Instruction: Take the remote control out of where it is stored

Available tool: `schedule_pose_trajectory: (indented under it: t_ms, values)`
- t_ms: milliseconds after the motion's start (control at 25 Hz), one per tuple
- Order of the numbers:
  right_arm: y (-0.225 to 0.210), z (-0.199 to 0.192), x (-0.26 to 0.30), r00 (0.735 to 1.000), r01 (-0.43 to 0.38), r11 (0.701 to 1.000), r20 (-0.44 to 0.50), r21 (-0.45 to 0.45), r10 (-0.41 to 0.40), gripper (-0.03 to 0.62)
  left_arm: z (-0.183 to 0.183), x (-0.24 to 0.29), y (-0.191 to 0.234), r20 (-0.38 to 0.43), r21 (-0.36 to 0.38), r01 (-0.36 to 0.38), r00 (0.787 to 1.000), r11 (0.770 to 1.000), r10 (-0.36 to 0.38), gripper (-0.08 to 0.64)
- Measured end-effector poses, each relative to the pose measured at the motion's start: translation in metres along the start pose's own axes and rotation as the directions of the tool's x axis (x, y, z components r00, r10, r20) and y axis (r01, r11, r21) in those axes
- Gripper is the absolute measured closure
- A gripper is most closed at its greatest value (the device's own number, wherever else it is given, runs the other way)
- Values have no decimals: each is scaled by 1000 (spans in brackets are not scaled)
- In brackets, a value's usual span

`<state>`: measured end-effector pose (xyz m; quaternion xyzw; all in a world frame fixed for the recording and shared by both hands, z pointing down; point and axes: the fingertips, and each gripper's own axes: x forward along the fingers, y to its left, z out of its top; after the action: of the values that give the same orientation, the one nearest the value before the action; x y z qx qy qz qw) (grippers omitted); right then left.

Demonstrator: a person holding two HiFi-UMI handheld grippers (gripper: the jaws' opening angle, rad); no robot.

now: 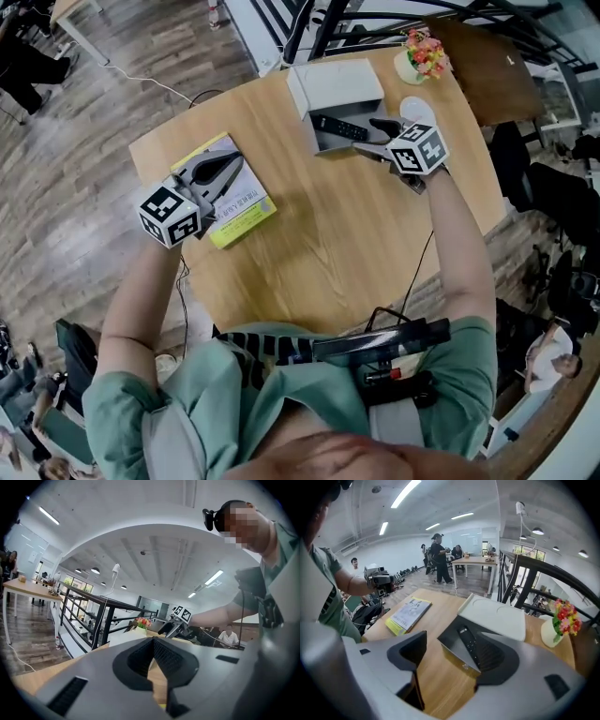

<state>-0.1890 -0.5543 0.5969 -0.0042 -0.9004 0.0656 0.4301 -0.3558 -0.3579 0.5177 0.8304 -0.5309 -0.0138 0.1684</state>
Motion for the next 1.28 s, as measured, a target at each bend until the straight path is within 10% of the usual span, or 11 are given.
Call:
schedule_pose_trajectory:
  t_ms: [560, 1000, 1280]
  values:
    - [-58, -37, 112, 978, -85, 996, -195, -27, 78, 268, -39, 70, 55, -36, 6, 1, 999, 1000, -1, 555]
    - [-71, -59, 148, 954, -108, 969, -299, -221, 38, 272, -68, 92, 62, -31, -25, 9, 999, 1000, -10, 555]
    - [-78, -58, 146, 959, -104, 965, -282, -241, 33, 393, -79, 96, 58, -29, -38, 18, 999, 999, -19, 555]
